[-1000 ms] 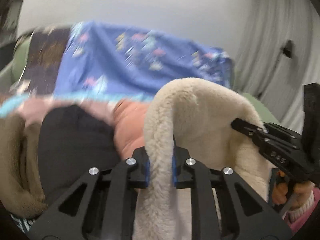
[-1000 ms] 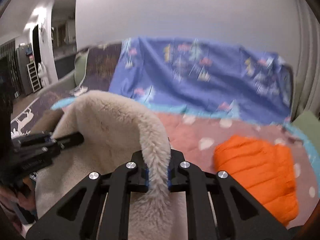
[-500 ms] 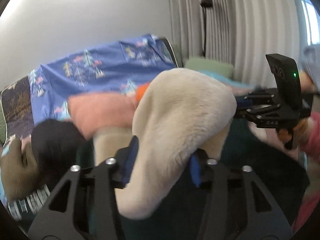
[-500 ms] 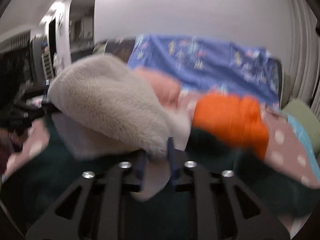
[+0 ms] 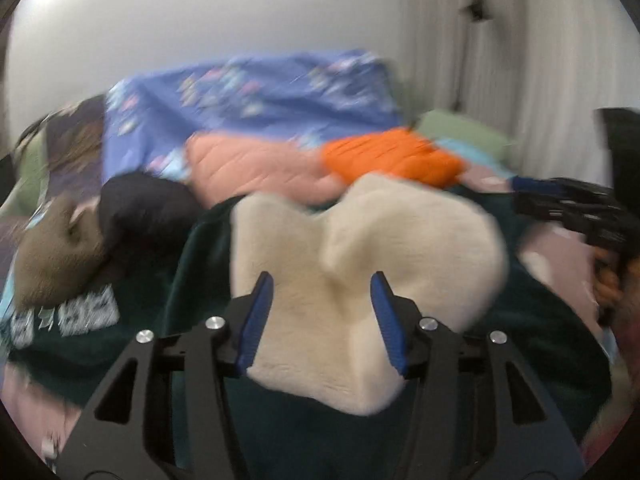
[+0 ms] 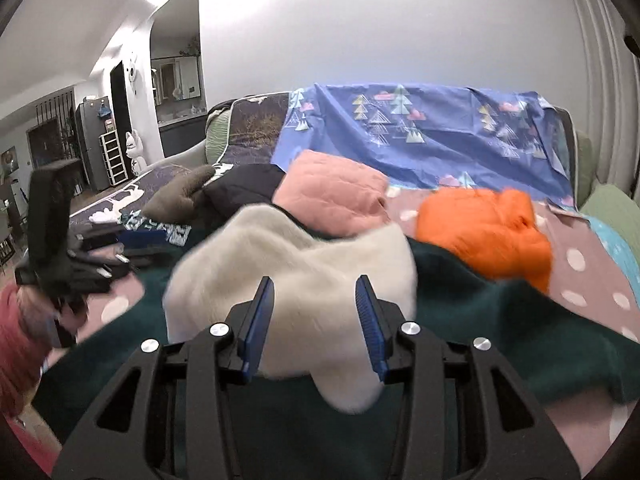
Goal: Fold large clothes
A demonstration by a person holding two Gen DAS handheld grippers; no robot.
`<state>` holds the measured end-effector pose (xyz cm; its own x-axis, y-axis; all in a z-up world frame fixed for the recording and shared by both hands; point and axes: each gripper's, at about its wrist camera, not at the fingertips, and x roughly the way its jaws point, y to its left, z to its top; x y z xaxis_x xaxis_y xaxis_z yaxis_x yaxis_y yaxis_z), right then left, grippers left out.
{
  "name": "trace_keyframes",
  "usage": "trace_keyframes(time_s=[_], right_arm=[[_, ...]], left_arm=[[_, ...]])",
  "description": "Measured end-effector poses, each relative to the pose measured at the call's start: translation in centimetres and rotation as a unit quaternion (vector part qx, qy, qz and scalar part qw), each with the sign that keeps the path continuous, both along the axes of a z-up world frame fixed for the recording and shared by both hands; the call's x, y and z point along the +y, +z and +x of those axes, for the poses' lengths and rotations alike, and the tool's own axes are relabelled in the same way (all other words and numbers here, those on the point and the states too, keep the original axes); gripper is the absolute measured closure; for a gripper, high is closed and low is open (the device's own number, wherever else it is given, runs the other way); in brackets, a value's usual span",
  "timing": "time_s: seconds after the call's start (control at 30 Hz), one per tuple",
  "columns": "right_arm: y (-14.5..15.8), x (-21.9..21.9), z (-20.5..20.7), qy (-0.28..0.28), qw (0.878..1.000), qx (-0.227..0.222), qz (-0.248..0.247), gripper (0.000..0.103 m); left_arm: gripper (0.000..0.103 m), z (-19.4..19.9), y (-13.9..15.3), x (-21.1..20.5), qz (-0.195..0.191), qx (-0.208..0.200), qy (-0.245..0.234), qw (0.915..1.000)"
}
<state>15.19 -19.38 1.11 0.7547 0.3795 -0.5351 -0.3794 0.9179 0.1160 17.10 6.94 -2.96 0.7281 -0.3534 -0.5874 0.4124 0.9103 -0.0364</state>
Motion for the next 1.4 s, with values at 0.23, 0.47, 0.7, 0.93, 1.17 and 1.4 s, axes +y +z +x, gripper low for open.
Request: trace_keyframes(time_s=[0.23,0.47,0.7,0.93,1.17,1.4], right_arm=[[-3.5,-7.0,5.4,-0.106,0.982,0.129,0.093,0.036],[-8.3,-10.2,6.8,-0.111,0.932,0.274,0.208,0.035],[-10.8,-7.9,9.1,-0.071,0.899,0.366,0.229,0.023],[-9.6,-5.1,11.4,-0.047,0.921,0.321,0.216,0.078],[-2.7,-1.8,7.3,-0.004,0.997,-0.075,-0.006,0.082],[-10.5,-0.3,6.8,0.034,0.988,0.086,-0.124,0.048]], left_arm=[[0.023,4.5,-3.6,4.9,-0.069,0.099,0.066,0.9905],[0.022,5.5,-7.4,7.3,-0.168,0.22,0.065,0.9588],[0.02,6.4,-8.9,4.3,-0.17,0.273,0.013,0.9468],[0.088,9.2,-7.3,2.4,-0.168,0.243,-0.01,0.9552],[0.089,10.1,0.1,2.9,-0.154,0.026,-0.021,0.9874],[0.072,10.0,-8.3,2.7,-0.039,0.124,0.0,0.9915]])
